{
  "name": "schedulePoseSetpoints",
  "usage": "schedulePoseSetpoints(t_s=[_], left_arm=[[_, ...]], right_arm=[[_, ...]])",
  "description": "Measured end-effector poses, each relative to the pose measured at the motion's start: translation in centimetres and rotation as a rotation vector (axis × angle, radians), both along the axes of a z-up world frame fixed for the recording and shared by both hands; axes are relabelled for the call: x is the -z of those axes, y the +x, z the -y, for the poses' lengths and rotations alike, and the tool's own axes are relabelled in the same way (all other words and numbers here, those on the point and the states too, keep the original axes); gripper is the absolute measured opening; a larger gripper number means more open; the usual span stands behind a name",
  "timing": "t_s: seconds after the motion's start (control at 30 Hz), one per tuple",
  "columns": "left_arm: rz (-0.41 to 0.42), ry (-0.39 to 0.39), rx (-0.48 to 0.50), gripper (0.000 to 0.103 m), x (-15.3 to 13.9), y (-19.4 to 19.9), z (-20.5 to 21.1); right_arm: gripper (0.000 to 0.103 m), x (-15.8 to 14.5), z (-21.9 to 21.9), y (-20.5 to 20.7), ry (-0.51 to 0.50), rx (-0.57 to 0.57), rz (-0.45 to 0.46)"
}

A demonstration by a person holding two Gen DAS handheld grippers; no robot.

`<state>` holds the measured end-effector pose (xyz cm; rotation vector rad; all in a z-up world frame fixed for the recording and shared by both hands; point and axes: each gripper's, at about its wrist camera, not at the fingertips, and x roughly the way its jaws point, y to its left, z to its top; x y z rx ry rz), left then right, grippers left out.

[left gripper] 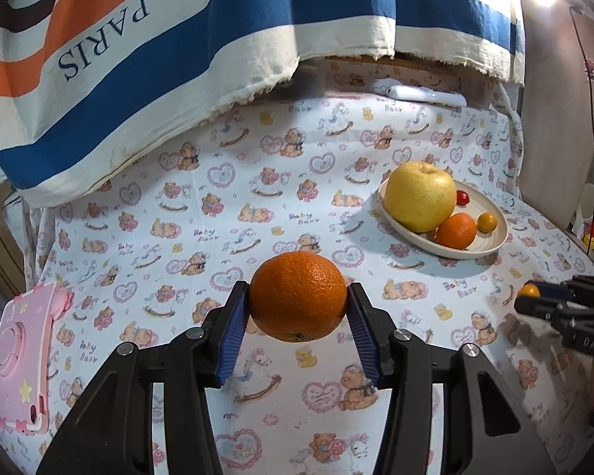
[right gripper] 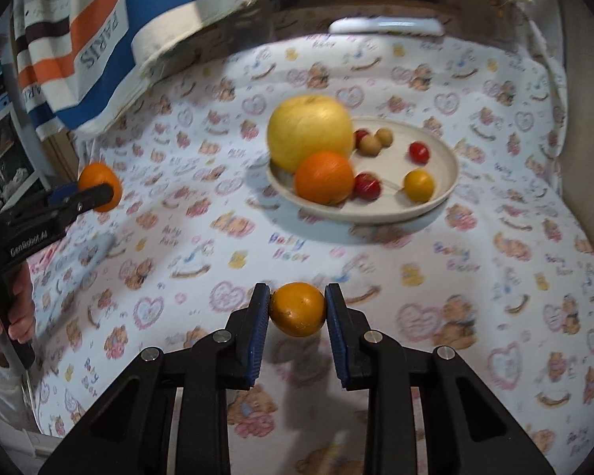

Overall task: Organize fruits
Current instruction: 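Carry both fruits over the plate and open both tools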

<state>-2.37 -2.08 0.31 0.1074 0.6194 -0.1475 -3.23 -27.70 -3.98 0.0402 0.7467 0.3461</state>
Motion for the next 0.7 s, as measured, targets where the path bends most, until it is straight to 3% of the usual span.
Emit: schedulePoseSetpoints(t_s=[0.23, 0.37, 0.7], left_arm=[[0.014, -0.04, 0.073, 0.048, -1.7, 0.8, 2.6], [0.043, -0.049, 0.183, 0.048, -2.5, 1.6, 5.6], [0.045, 0.013, 0.326, 0.048, -2.4, 4.0, 14.9]], right_arm=[[0.03, -4.2, 2.0, 1.8, 0.014, 0.068, 0.109], [0.03, -6.3, 2.8, 3.3, 0.027, 0.092, 0.162], [0.03, -6.6, 5.5, 7.3, 0.113, 0.167, 0.159]])
